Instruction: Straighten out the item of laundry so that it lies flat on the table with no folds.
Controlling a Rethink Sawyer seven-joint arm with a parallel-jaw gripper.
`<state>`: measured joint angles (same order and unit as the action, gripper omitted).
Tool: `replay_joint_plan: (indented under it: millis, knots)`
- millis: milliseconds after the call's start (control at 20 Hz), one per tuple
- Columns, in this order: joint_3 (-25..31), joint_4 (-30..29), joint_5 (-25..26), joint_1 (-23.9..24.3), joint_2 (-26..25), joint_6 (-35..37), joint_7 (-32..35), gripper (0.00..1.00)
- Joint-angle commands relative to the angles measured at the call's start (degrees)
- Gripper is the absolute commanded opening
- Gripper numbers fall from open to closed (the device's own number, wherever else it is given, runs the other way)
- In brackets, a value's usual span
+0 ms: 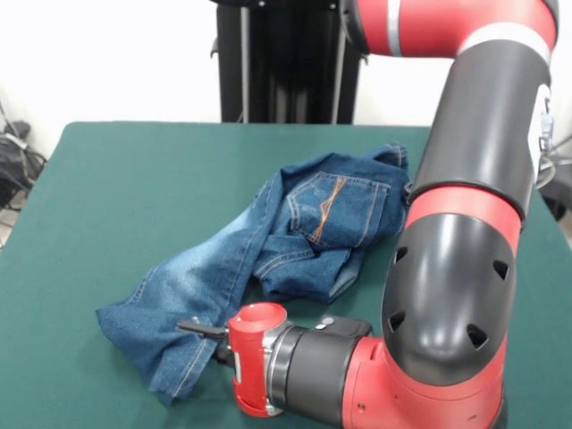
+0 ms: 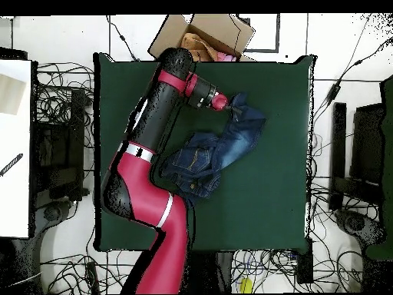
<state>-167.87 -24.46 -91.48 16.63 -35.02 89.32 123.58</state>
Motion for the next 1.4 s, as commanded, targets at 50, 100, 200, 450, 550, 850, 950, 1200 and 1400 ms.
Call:
replay_joint_plan:
  millis: [50, 100, 200, 450, 550, 850, 950, 1200, 1400]
  knots:
    - [-7.19, 7.09, -1.53, -0.95, 0.24, 6.09, 16.95, 0.00]
    - [-7.20, 7.15, -1.49, -1.01, 0.26, 6.34, 16.93, 0.00]
    - [-7.21, 7.22, -1.57, -1.18, 0.32, 6.59, 16.60, 0.00]
    - [-7.24, 7.32, -1.15, -2.24, 0.38, 7.22, 17.00, 0.00]
    - [-7.26, 7.40, -0.28, -2.94, 0.48, 7.82, 17.04, 0.00]
    - [-7.32, 8.11, 0.53, -4.86, 1.29, 13.29, 20.69, 0.00]
    - [-7.34, 8.31, 0.95, -5.30, 1.42, 14.71, 20.92, 0.00]
    - [-7.36, 8.61, 1.17, -6.06, 1.83, 17.00, 22.82, 0.00]
    - [-7.38, 8.95, 0.81, -6.31, 2.52, 19.40, 23.47, 0.00]
